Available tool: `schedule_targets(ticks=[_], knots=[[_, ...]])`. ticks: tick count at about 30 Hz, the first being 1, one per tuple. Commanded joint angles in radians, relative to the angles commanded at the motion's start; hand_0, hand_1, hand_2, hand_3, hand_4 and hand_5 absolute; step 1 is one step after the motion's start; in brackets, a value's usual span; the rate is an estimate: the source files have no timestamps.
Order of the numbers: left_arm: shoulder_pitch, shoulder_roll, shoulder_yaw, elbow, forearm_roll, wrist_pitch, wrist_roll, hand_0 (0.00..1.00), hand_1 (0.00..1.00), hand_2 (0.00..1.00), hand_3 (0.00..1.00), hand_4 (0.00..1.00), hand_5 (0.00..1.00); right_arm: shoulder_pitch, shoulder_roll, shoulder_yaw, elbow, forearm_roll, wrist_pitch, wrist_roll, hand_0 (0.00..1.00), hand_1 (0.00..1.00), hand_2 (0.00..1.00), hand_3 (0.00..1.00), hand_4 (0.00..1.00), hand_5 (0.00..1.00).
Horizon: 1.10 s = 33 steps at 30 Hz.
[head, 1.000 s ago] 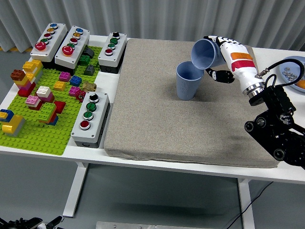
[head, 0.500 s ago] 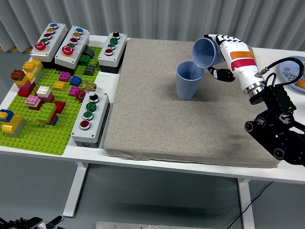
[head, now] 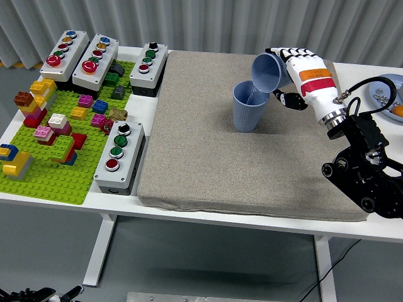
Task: Pick cup pour cup place
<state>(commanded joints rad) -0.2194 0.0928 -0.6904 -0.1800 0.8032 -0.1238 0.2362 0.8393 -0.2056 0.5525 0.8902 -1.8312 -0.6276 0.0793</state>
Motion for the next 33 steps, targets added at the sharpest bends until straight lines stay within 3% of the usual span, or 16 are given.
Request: schedule_targets(ticks=[33], knots=[[-0.002,0.002,0.002,0.000,-0.002,0.001,0.000,0.768,0.755,0.808,0.646,0.511,0.989,0.037,-0.015,-0.075,0.002,-0.114,-0.018,-0.094,0.842,0.690,0.570,0.614,0.748,0.037]])
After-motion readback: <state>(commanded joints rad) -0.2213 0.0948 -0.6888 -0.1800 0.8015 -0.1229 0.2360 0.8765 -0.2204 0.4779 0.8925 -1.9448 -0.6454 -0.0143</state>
